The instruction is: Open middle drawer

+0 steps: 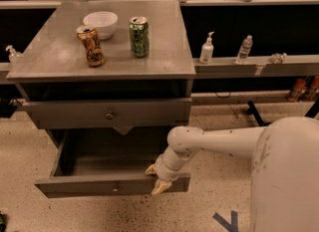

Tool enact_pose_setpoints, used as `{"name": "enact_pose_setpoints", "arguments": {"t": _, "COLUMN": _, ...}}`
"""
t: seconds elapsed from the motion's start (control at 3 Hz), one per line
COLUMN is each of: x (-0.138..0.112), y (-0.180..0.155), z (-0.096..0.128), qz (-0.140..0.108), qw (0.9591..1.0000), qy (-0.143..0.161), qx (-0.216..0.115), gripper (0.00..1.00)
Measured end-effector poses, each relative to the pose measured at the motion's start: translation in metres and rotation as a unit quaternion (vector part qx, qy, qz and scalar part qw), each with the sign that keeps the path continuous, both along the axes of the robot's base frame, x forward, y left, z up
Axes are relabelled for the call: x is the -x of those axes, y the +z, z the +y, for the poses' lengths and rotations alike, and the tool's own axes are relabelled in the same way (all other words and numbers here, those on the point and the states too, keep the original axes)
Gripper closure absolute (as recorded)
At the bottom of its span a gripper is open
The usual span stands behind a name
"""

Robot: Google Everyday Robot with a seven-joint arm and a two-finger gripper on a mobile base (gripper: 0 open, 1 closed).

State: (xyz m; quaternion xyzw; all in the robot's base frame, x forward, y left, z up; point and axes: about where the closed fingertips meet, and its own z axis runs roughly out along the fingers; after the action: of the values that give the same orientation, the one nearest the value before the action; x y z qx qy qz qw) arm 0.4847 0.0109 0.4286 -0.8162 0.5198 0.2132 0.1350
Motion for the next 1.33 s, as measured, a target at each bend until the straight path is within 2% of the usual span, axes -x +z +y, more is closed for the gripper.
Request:
{"name": "enact_pose_setpoints", "arguments": {"t": 0.33, "x": 0.001, "y": 0.001, "z": 0.002, "qz": 0.006, "qw": 1.0000, "qy": 0.007, "qx": 0.004, "gripper": 0.96}}
{"name": "enact_pose_setpoints", "arguments": {"t": 0.67, "x": 0.001, "y": 0.001, "z": 0.002, "qz": 0.006, "qw": 1.0000, "qy": 0.007, "qx": 0.004, "gripper": 1.00}}
{"name": "enact_pose_setpoints", "arguments": {"t": 1.0, "x": 0.002, "y": 0.002, "z": 0.002, "qz": 0.005, "qw": 1.0000, "qy": 0.007, "qx": 0.003, "gripper": 0.99}}
{"name": "enact_pose_setpoints", "arguments": {"t": 1.33, "x": 0.020, "y": 0.013, "z": 0.003, "qz": 0.002, "qw": 0.9998, "qy": 0.015, "qx": -0.016, "gripper": 0.79}}
